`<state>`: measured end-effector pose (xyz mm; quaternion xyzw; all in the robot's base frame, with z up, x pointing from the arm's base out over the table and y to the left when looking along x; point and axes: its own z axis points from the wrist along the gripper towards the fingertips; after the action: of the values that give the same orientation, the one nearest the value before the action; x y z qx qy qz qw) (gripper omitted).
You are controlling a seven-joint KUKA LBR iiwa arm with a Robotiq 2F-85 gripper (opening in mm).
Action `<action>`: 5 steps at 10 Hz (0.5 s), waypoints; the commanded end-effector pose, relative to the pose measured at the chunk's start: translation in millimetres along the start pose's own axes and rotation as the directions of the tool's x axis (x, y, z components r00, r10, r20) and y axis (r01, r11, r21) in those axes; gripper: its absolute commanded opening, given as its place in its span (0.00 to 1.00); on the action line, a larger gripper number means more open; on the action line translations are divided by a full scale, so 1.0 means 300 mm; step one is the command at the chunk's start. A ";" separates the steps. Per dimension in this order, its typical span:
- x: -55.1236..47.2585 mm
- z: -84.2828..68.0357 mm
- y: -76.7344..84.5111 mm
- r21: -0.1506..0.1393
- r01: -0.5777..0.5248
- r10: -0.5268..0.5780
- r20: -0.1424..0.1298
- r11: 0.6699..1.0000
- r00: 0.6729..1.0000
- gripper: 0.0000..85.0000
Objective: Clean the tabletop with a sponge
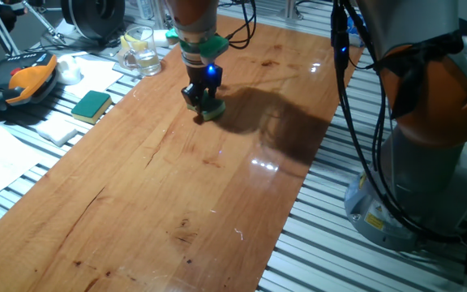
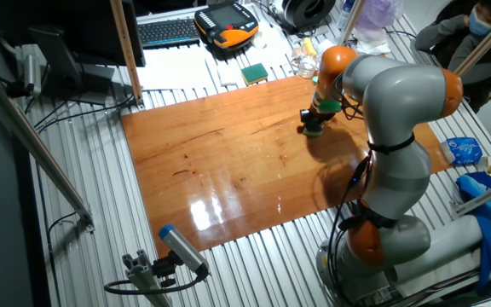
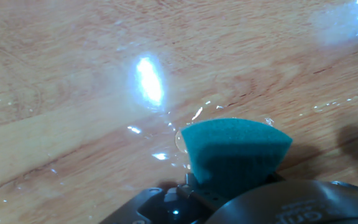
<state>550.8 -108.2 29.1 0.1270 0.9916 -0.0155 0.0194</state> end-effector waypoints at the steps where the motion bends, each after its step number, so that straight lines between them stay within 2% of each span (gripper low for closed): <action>1: 0.003 0.001 0.013 0.004 -0.006 0.006 0.001 1.000 1.000 0.60; 5: 0.009 -0.008 0.066 0.013 -0.035 0.035 0.002 0.999 0.999 0.60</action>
<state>553.0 -87.5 30.6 0.1451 0.9890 -0.0221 0.0198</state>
